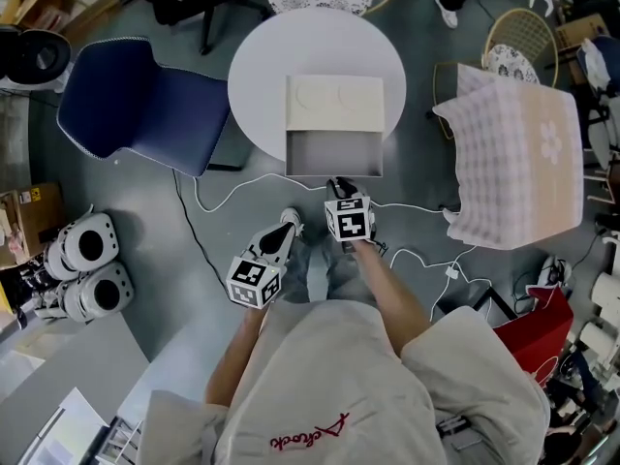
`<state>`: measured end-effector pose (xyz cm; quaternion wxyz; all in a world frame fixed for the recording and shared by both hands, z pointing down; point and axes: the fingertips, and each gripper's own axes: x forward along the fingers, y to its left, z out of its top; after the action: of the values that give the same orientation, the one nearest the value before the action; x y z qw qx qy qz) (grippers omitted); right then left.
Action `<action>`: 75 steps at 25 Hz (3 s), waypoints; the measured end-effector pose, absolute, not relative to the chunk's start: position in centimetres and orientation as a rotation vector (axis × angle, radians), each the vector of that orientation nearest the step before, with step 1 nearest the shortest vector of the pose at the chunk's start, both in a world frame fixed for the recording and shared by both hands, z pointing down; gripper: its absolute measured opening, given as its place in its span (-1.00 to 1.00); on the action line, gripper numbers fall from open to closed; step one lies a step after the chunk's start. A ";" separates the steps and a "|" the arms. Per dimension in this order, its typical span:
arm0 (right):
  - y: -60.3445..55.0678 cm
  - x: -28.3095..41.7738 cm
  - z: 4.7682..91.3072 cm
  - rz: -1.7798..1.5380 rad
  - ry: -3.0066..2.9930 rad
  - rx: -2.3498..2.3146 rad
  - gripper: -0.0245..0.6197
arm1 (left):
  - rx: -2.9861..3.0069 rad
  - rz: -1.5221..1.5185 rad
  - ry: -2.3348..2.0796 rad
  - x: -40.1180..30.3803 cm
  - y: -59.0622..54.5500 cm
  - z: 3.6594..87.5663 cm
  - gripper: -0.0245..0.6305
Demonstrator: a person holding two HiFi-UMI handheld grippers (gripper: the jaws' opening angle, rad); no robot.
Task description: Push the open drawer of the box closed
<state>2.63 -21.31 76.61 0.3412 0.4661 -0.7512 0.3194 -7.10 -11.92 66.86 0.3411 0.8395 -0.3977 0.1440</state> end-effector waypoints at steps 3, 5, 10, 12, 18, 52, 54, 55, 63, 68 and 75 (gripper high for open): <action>-21.3 2.5 76.6 0.832 -1.956 1.211 -0.68 | 2.183 0.371 -1.035 -7.2 -11.9 66.9 -0.89; -21.5 2.5 76.7 0.831 -1.950 1.212 -0.68 | 2.182 0.369 -1.035 -7.2 -11.8 67.0 -0.89; -21.8 2.8 76.7 0.816 -1.941 1.203 -0.68 | 2.177 0.350 -1.039 -6.9 -11.7 67.0 -0.89; -22.3 2.9 76.9 0.812 -1.946 1.198 -0.68 | 2.174 0.347 -1.042 -6.8 -11.7 67.1 -0.89; -24.2 3.1 77.1 0.807 -1.953 1.205 -0.68 | 2.160 0.350 -1.049 -7.0 -11.6 67.3 -0.89; -29.6 4.9 75.8 0.777 -2.001 1.284 -0.67 | 2.140 0.337 -1.122 -8.5 -14.0 66.7 -0.89; -28.7 5.4 75.2 0.778 -2.010 1.296 -0.67 | 2.149 0.339 -1.117 -7.9 -14.0 66.5 -0.89; -28.4 5.5 74.7 0.779 -2.018 1.300 -0.67 | 2.155 0.341 -1.114 -7.7 -14.0 66.4 -0.89; -27.3 5.8 69.9 0.715 -2.137 1.331 -0.80 | 2.215 0.337 -1.106 -5.1 -14.7 64.9 -0.89; -25.7 6.4 66.2 0.652 -2.224 1.330 -0.87 | 2.270 0.319 -1.121 -2.7 -16.0 63.1 -0.89; -22.7 7.5 62.0 0.589 -2.330 1.318 -0.87 | 2.339 0.296 -1.156 0.1 -17.0 60.4 -0.89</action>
<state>7.49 -22.74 61.96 0.1989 0.4714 -0.8330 0.2104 0.08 -16.96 60.45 0.2552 0.8612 -0.4257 0.1090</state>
